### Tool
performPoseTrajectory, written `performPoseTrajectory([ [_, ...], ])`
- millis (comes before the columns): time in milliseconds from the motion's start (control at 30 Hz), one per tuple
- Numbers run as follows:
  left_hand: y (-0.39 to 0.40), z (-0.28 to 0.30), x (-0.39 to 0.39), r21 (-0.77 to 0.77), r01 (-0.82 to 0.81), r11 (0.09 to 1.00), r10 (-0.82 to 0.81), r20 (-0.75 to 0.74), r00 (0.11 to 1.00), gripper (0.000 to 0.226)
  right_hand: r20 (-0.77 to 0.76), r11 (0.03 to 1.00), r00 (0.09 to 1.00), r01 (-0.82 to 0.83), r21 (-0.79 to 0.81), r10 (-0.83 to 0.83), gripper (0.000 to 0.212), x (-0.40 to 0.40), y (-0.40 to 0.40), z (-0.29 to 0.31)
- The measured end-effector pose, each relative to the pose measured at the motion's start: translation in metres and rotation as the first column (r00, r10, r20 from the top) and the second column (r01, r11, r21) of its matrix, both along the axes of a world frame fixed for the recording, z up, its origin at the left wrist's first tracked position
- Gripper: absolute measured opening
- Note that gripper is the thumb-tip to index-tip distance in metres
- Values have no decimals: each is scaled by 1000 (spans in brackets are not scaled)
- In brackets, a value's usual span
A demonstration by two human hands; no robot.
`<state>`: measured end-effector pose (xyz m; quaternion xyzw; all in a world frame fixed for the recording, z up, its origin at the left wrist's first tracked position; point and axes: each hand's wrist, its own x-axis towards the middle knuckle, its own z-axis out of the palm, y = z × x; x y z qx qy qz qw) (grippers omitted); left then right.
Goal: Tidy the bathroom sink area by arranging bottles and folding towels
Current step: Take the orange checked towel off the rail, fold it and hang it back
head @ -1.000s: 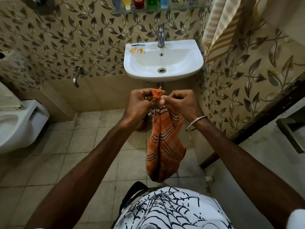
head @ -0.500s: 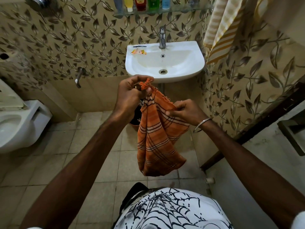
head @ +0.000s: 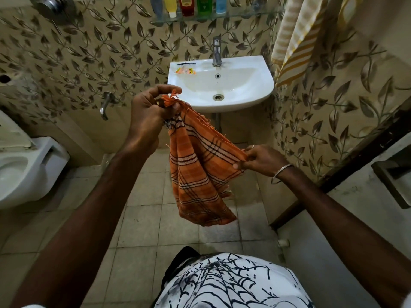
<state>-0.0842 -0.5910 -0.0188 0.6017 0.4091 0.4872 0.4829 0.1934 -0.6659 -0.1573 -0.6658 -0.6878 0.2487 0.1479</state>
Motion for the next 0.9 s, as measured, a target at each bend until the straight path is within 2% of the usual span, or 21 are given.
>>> performPoseTrajectory([
  [67,5,-3,-4,23,-15,1000,16,-35,999,34,202,996,979,3,88,-21,50,5,0,4],
  [133,13,-8,-11,30,-37,999,38,-55,998,35,317,986,944,36,161,-86,48,13,-1,11],
  [267,23,-13,-23,18,-65,998,66,-56,996,39,349,943,902,151,295,-254,36,29,-1,18],
  [367,24,-16,-24,41,-75,996,77,-68,995,38,320,903,875,248,350,-365,40,36,2,20],
  [467,27,-22,-26,25,-78,997,79,-53,995,39,189,842,851,405,356,-490,39,36,4,26],
  [500,28,-24,-26,16,-77,997,78,-49,996,39,70,825,855,469,314,-513,34,35,5,29],
  [533,28,-26,-26,10,-77,997,77,-45,996,39,-124,811,844,536,233,-522,29,34,6,34],
  [567,28,-27,-26,8,-76,997,76,-44,996,38,-363,790,761,605,96,-539,24,33,8,39],
  [600,28,-29,-25,9,-75,997,75,-49,996,38,-539,757,618,651,-57,-572,21,33,10,43],
  [633,27,-31,-24,14,-74,997,74,-58,996,39,-638,717,489,681,-147,-595,20,33,12,46],
  [667,27,-32,-23,20,-69,997,70,-69,995,39,-669,675,429,722,-150,-607,21,34,15,46],
  [700,25,-33,-21,27,-59,998,61,-79,995,39,-660,631,428,770,-91,-617,25,37,19,44],
  [800,21,-34,-17,48,-42,998,46,-94,994,36,-586,600,535,794,102,-609,33,43,23,37],
  [900,21,-35,-17,51,-53,997,58,-100,993,33,-590,608,521,791,63,-617,25,39,22,46],
])
